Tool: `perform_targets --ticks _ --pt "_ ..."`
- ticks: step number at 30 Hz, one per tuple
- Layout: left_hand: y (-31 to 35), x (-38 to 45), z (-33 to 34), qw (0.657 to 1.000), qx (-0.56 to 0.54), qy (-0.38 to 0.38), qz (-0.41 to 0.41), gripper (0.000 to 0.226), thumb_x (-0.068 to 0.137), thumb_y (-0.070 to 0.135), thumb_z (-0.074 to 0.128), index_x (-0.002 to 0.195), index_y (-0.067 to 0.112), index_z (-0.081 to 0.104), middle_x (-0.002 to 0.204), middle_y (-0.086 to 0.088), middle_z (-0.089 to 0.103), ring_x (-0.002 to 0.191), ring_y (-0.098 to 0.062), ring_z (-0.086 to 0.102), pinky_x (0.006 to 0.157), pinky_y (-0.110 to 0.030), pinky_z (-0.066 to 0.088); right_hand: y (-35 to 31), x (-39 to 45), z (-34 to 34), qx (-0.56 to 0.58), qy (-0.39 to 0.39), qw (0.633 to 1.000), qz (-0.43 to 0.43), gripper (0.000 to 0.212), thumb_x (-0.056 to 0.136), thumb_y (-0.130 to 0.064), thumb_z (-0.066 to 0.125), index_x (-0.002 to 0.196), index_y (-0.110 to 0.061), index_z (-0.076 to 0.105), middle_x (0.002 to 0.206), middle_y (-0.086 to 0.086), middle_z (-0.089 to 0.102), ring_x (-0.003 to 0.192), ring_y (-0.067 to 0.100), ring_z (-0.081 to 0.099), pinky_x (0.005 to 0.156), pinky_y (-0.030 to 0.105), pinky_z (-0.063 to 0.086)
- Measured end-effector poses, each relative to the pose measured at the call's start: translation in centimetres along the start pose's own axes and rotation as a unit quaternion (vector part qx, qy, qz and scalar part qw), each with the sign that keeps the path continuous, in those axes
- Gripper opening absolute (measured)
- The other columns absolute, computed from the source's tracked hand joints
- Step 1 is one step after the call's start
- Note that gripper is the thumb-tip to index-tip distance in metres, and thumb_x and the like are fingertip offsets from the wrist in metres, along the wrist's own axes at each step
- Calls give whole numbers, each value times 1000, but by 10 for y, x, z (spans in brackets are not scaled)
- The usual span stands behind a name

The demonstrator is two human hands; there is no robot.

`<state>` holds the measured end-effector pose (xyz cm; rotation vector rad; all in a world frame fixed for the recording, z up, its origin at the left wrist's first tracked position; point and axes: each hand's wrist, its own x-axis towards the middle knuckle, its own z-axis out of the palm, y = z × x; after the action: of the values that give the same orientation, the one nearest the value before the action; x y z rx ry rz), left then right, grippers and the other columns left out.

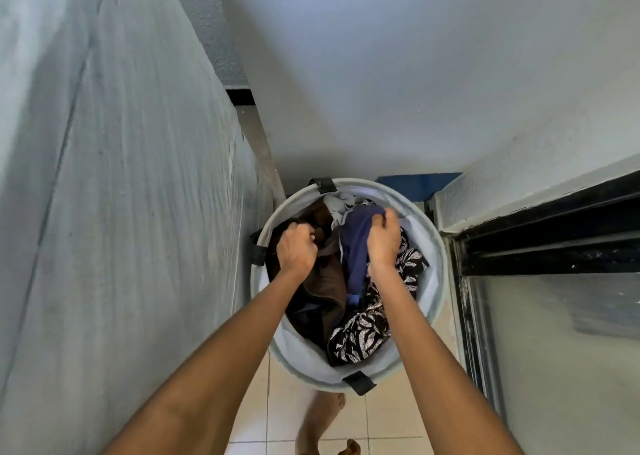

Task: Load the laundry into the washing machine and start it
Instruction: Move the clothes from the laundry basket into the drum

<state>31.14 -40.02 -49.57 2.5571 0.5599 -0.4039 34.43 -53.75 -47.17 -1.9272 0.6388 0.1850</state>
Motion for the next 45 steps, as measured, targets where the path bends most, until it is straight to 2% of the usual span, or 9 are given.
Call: perform_targets --ticks 10,16,20,25,29,33,36,40,45 --pt "3 7 -48 997 -58 -10 -50 27 91 13 54 116 16 62 126 -12 53 114 -30 54 93 -40 47 -122 -43 -79 203 -24 970 -129 28 95 -17 39 76 -34 50 77 -3 52 75 16 49 70 40 39" --pt "25 -24 -58 953 33 -265 139 81 77 49 70 145 26 31 147 -8 30 136 -31 27 109 -48 28 -156 -71 -79 183 -23 973 -136 13 86 -28 43 74 -28 45 75 0 49 73 20 46 69 42 41" --pt "52 -41 -61 978 -184 -90 41 31 92 38 55 115 18 61 110 -11 66 106 -32 59 85 -41 47 -191 -84 -98 151 -16 970 -188 18 87 -29 44 73 -39 48 81 2 53 77 23 53 73 53 50" --pt "80 -49 -114 955 -293 -5 56 26 97 27 45 77 11 45 69 -5 53 75 -35 56 64 -41 40 -242 -92 -145 242 87 944 -207 24 92 -10 42 71 -22 45 67 -1 48 54 4 49 55 32 48" --pt "104 -49 -186 944 -324 37 45 27 95 31 44 86 9 56 89 -13 65 89 -35 61 74 -43 46 -267 -111 -170 78 178 947 -255 23 84 -29 39 68 -17 50 67 8 53 64 32 53 58 43 45" --pt "151 -63 -273 944 -308 51 104 23 90 18 46 99 5 63 100 -17 67 93 -31 60 74 -37 43 -282 -140 -191 -255 94 938 -216 32 90 -33 40 84 -8 59 92 18 64 86 37 59 68 35 38" --pt "190 -97 -337 948 -251 -3 196 16 80 21 45 71 12 54 79 -13 60 79 -29 54 69 -34 39 -283 -171 -204 -378 -1 910 -173 36 91 -29 47 121 -8 49 124 18 49 104 40 57 80 41 42" --pt "232 -146 -426 939 -247 -56 231 17 83 18 52 67 11 52 78 -11 54 76 -22 48 67 -29 37 -312 -230 -212 -147 -120 963 -189 70 82 -39 68 138 -22 30 131 2 37 109 28 56 84 49 51" --pt "258 -192 -518 849 -417 -235 225 14 93 18 54 91 6 60 82 -11 61 72 -23 57 60 -28 50 -378 -283 -218 -13 -50 978 -203 38 84 -46 64 108 -19 51 101 10 66 85 31 67 68 44 57"
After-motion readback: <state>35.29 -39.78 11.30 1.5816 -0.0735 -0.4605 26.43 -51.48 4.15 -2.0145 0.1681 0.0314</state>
